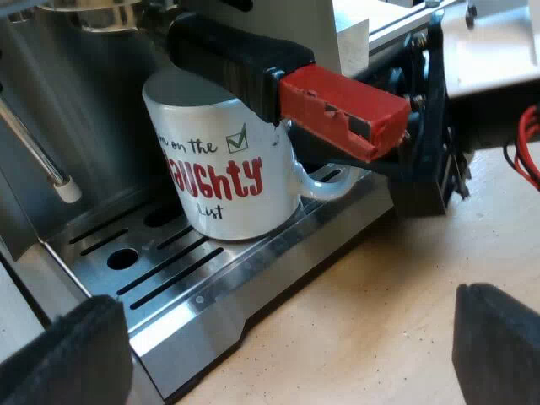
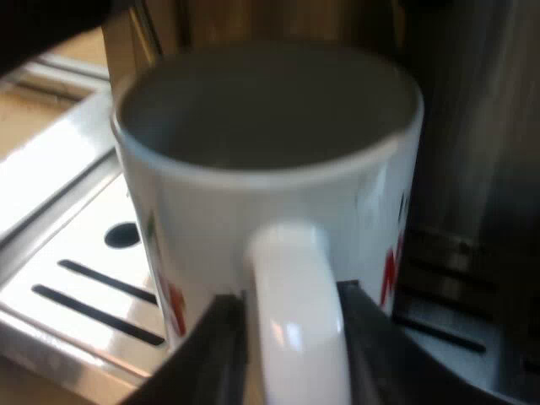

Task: Place mug into machine

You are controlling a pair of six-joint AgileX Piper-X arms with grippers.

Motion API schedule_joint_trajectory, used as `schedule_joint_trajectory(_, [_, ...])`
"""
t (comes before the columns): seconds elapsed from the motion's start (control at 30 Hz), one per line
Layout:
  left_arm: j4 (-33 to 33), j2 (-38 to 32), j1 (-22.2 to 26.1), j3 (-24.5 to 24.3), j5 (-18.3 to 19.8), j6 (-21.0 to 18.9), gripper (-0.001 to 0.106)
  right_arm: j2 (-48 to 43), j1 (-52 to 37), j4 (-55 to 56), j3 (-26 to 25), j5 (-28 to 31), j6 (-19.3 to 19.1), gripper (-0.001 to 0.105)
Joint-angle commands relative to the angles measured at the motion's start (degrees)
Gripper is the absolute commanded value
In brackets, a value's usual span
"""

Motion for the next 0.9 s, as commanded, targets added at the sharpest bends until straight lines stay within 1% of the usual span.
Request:
schedule_joint_trajectory(0.03, [-1.1,-0.2,-0.1,-0.1,-0.1,-0.1,0.078,-0.9,0.5,-1.6,-0.6,-0.2,0.0,0.052])
schedule_joint_trajectory(0.07, [-1.1,-0.2,-0.1,-0.1,-0.1,-0.1,0.078,-1.2,0.9,-1.6,-0.6,0.2,0.0,0.053])
schedule_joint_trajectory(0.17, [-1.1,-0.2,-0.1,-0.1,-0.1,-0.1,0.078,-2.4,2.0,-1.4,-0.4,1.8,-0.2,0.052])
schedule_joint_trajectory(0.37, [-1.1,-0.2,-0.1,-0.1,-0.1,-0.1,0.078,-3.2,4.0,-0.3,0.1,6.8,-0.2,0.052])
schedule_joint_trajectory(0.43, [-1.1,-0.2,-0.1,-0.1,-0.1,-0.1,0.078,-3.2,4.1,-0.3,1.1,7.9,0.3,0.052])
schedule_joint_trajectory(0.5, [-1.1,-0.2,-0.1,-0.1,-0.1,-0.1,0.078,-3.2,4.1,-0.7,2.6,8.6,1.9,0.052])
schedule_joint_trajectory(0.67, [-1.1,-0.2,-0.1,-0.1,-0.1,-0.1,0.078,-3.3,4.1,-3.1,5.7,7.5,2.6,0.052])
schedule_joint_trajectory(0.77, [-0.9,-0.2,-0.1,-0.1,-0.1,-0.1,0.078,-2.3,4.1,-3.7,5.9,6.6,2.6,0.052])
schedule_joint_trajectory(0.8, [-0.8,-0.2,-0.1,-0.1,-0.1,-0.1,0.078,-1.6,4.1,-5.0,5.9,5.6,2.6,0.052])
schedule_joint_trajectory(0.9, [-0.9,-0.2,-0.1,-0.1,-0.7,-0.1,0.078,1.0,4.1,-8.9,5.9,5.4,2.3,0.052])
